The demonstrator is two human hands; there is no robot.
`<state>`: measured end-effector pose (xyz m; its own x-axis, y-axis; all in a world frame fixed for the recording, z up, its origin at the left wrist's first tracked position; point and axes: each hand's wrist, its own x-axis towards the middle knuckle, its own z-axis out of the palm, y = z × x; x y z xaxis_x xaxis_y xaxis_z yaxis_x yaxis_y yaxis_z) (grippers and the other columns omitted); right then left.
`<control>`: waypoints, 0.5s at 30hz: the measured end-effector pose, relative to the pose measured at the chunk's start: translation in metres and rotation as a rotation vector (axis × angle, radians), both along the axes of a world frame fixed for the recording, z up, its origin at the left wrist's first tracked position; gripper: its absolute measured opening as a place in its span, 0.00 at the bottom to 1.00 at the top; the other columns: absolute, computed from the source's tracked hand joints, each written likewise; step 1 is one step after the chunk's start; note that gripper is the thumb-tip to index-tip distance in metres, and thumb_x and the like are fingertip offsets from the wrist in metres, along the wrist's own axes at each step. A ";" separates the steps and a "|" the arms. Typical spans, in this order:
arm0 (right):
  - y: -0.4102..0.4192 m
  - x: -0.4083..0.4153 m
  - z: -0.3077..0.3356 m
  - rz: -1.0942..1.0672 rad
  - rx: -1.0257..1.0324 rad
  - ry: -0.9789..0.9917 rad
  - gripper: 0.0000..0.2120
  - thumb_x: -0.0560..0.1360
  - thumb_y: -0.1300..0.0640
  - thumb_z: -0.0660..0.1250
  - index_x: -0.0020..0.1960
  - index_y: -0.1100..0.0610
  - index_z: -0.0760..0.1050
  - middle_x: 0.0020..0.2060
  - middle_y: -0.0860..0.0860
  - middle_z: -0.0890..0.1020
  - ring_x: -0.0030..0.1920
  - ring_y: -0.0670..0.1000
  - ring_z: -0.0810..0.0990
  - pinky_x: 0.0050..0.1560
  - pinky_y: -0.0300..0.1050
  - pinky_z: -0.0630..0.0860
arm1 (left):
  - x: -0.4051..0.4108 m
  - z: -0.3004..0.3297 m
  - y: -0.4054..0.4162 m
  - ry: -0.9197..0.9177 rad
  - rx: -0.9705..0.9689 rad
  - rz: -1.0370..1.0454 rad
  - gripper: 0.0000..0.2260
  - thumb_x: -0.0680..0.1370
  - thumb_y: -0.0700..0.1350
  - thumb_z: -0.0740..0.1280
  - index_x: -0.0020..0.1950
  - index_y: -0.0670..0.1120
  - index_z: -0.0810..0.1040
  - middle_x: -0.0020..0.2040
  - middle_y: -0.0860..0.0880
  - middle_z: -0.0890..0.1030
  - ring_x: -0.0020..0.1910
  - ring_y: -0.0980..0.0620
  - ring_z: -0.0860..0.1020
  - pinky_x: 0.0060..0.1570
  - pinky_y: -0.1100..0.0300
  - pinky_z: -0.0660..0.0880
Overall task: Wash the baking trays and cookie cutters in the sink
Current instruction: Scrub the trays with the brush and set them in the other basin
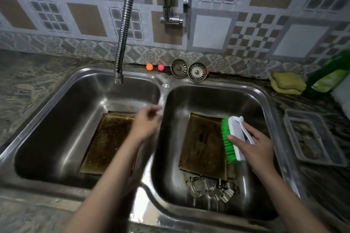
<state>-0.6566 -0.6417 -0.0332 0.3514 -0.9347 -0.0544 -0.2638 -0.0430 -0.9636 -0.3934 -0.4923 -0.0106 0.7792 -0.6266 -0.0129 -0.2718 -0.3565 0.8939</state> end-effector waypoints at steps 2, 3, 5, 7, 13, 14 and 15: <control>0.001 -0.004 0.000 0.005 -0.026 0.021 0.35 0.62 0.56 0.80 0.67 0.52 0.74 0.63 0.51 0.76 0.59 0.53 0.78 0.45 0.40 0.79 | -0.032 -0.011 -0.031 0.128 0.072 -0.125 0.10 0.76 0.37 0.67 0.58 0.39 0.78 0.50 0.48 0.79 0.50 0.53 0.76 0.45 0.75 0.71; 0.002 -0.006 0.000 0.003 -0.034 0.023 0.35 0.62 0.56 0.80 0.67 0.52 0.74 0.63 0.51 0.76 0.59 0.53 0.78 0.45 0.39 0.78 | -0.043 -0.023 -0.043 0.193 0.159 -0.187 0.11 0.76 0.39 0.67 0.58 0.40 0.78 0.51 0.47 0.79 0.51 0.52 0.77 0.50 0.68 0.74; 0.004 -0.011 0.000 -0.008 -0.042 0.021 0.35 0.61 0.56 0.80 0.66 0.52 0.75 0.63 0.51 0.77 0.60 0.52 0.78 0.49 0.42 0.80 | -0.054 -0.051 -0.057 0.254 0.326 -0.270 0.12 0.76 0.41 0.66 0.58 0.41 0.77 0.54 0.44 0.80 0.56 0.46 0.78 0.57 0.57 0.75; 0.002 -0.016 0.001 -0.015 -0.046 0.022 0.35 0.60 0.55 0.81 0.65 0.52 0.76 0.62 0.50 0.78 0.59 0.52 0.78 0.54 0.48 0.80 | -0.059 -0.073 -0.061 0.241 0.466 -0.297 0.12 0.76 0.41 0.66 0.59 0.41 0.76 0.56 0.43 0.79 0.58 0.45 0.77 0.56 0.56 0.74; -0.016 -0.035 0.015 -0.063 -0.138 0.055 0.33 0.61 0.54 0.80 0.65 0.51 0.75 0.58 0.44 0.76 0.57 0.49 0.78 0.49 0.41 0.78 | -0.065 -0.117 -0.064 0.196 0.607 -0.352 0.12 0.75 0.39 0.65 0.59 0.42 0.77 0.56 0.42 0.80 0.57 0.44 0.77 0.54 0.58 0.73; -0.021 -0.039 0.018 -0.071 -0.151 0.057 0.33 0.62 0.54 0.80 0.65 0.51 0.75 0.58 0.44 0.76 0.57 0.48 0.78 0.51 0.42 0.78 | -0.066 -0.121 -0.066 0.193 0.605 -0.336 0.12 0.75 0.38 0.66 0.58 0.42 0.77 0.56 0.42 0.80 0.57 0.44 0.77 0.53 0.58 0.74; -0.028 -0.043 0.021 -0.081 -0.166 0.067 0.33 0.62 0.54 0.80 0.65 0.51 0.75 0.58 0.44 0.76 0.57 0.48 0.77 0.52 0.44 0.78 | -0.068 -0.124 -0.066 0.193 0.599 -0.311 0.12 0.75 0.38 0.66 0.58 0.43 0.78 0.55 0.42 0.80 0.57 0.45 0.77 0.53 0.58 0.73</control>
